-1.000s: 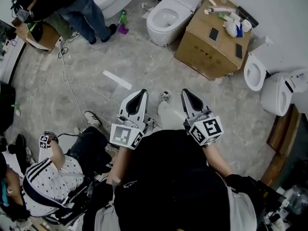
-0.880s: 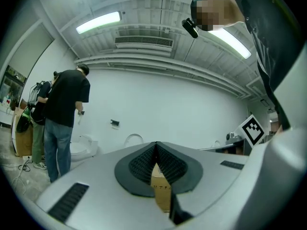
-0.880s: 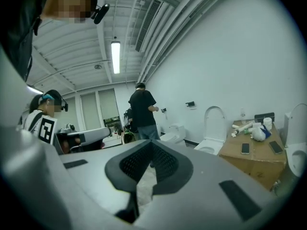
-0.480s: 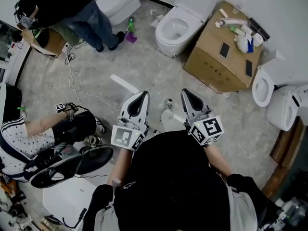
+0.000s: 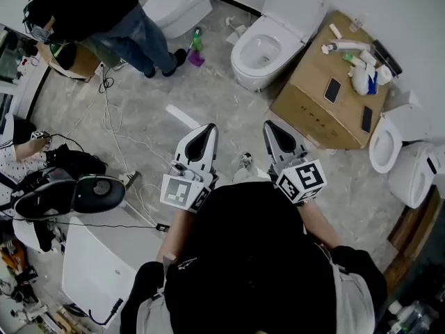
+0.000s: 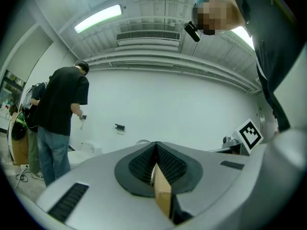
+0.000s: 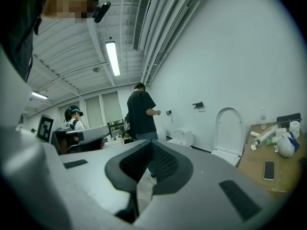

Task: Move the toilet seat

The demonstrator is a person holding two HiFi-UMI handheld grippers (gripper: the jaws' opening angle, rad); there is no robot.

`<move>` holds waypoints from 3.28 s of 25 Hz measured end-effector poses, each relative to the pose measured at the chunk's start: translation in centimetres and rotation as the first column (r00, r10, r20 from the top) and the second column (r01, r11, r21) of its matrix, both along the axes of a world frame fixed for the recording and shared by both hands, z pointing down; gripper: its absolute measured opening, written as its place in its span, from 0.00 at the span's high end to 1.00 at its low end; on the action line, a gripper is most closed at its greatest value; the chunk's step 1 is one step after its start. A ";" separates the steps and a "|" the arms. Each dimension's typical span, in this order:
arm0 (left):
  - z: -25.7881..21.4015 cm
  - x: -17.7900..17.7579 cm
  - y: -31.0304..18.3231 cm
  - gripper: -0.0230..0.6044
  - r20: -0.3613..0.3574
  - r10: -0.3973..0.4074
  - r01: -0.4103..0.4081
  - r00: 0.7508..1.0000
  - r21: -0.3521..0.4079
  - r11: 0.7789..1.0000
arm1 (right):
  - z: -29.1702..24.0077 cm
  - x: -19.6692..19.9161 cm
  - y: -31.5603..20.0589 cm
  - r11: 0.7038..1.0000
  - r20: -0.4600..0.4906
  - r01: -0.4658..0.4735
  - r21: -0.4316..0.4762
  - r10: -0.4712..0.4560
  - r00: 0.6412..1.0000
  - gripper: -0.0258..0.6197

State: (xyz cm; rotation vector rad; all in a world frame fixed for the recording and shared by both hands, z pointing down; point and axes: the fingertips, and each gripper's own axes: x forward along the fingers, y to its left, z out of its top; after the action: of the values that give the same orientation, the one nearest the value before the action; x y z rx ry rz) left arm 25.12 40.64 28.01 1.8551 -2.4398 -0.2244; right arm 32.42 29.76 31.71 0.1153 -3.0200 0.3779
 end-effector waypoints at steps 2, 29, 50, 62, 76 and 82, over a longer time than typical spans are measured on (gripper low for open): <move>-0.6 -1.8 -1.1 0.95 -0.007 -0.015 0.015 1.000 0.000 1.000 | -0.5 -1.6 -1.3 1.000 0.000 0.005 0.003 -0.005 1.000 0.94; -1.5 -23.1 -13.6 0.95 -0.051 0.275 -0.274 0.960 0.021 0.961 | -2.0 -18.3 -11.3 0.947 -0.045 -0.321 0.004 0.321 0.946 0.94; 0.3 -31.3 -20.4 0.95 -0.080 0.569 -0.571 0.818 -0.006 0.821 | -0.3 -24.6 -13.4 0.818 -0.104 -0.574 0.029 0.574 0.812 0.94; 0.9 -29.8 -30.2 0.95 -0.071 0.680 -0.683 0.730 -0.054 0.728 | 0.4 -23.4 -22.8 0.734 -0.089 -0.679 0.013 0.677 0.730 0.94; 3.0 -31.1 -37.8 0.95 -0.115 0.741 -0.749 0.662 -0.067 0.659 | 3.1 -25.2 -28.8 0.705 -0.198 -0.708 0.025 0.698 0.688 0.94; 4.1 -35.4 -40.2 0.95 -0.134 0.786 -0.797 0.604 -0.083 0.598 | 3.8 -28.7 -30.9 0.659 -0.211 -0.752 0.023 0.738 0.640 0.94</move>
State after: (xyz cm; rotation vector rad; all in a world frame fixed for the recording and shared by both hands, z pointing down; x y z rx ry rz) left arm -10.27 0.46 32.13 2.5616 -1.2868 -0.0638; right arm 3.69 -1.15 35.50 1.3437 -2.5864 0.4781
